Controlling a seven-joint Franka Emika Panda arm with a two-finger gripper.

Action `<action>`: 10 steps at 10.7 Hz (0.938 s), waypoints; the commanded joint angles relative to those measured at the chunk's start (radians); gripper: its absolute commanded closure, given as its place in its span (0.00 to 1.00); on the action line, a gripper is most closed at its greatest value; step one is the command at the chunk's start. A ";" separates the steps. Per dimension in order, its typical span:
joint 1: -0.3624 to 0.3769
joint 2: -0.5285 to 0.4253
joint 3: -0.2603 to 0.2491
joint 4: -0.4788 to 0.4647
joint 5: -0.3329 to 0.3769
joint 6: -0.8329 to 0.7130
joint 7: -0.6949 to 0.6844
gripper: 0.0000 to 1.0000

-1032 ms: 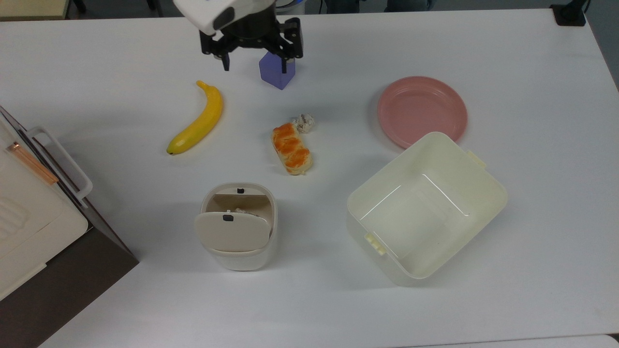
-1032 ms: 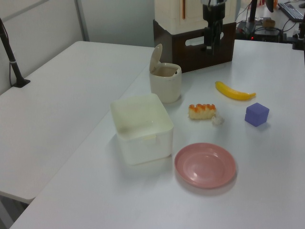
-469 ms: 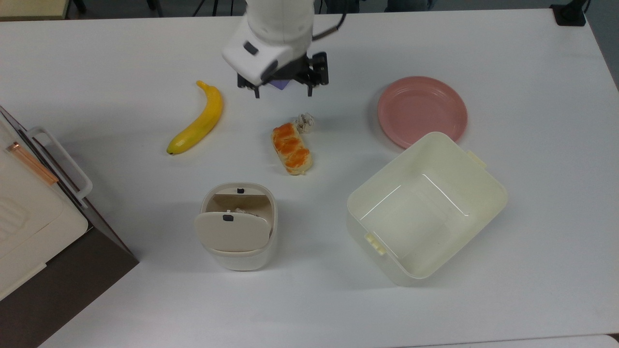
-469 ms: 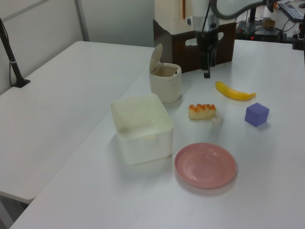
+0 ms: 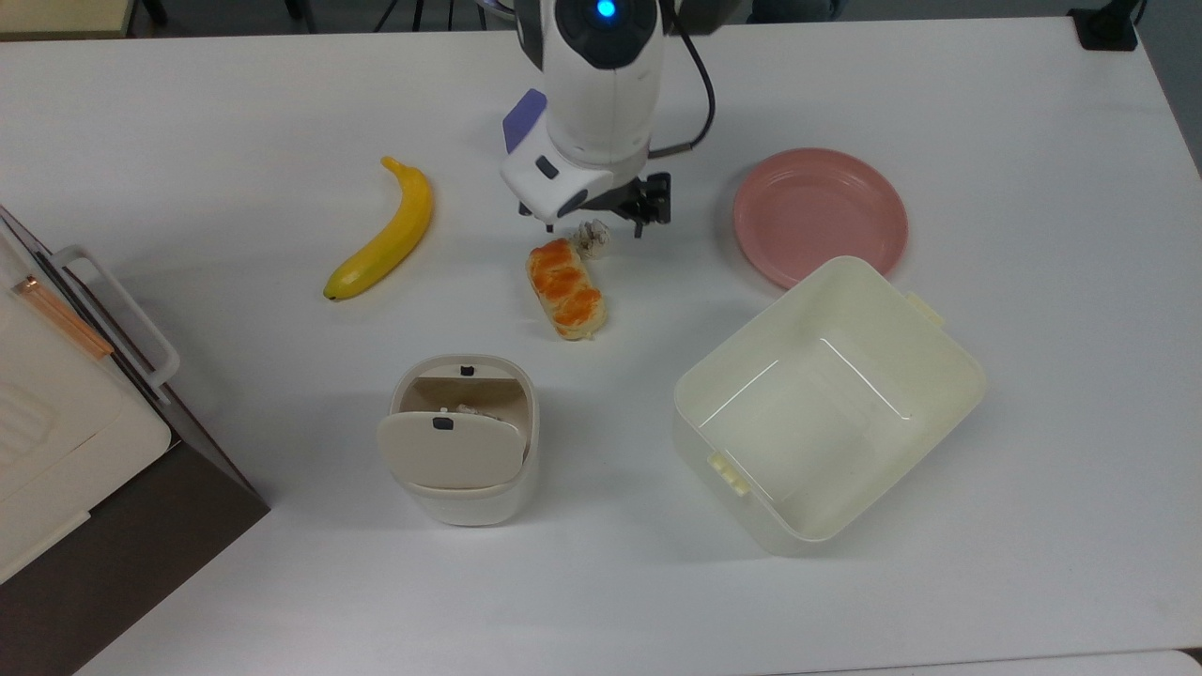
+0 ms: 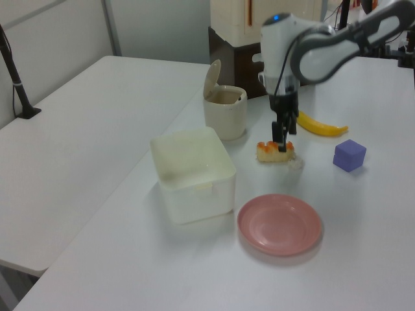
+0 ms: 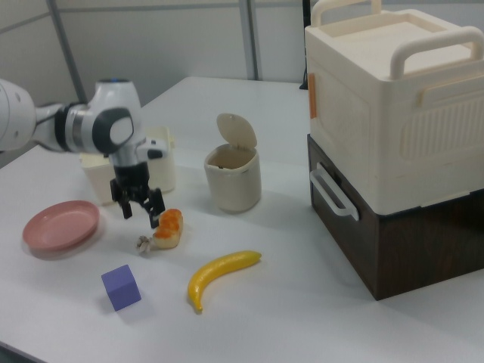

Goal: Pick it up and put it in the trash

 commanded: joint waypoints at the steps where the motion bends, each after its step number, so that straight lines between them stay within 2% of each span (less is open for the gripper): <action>1: 0.044 -0.041 -0.011 -0.140 0.020 0.144 0.070 0.03; 4: 0.043 -0.039 -0.011 -0.152 0.014 0.144 0.064 0.10; 5: 0.043 -0.031 -0.011 -0.152 0.011 0.146 0.064 0.18; 8: 0.043 -0.019 -0.013 -0.148 0.005 0.146 0.064 0.67; 10: 0.040 -0.018 -0.013 -0.141 -0.004 0.144 0.069 0.87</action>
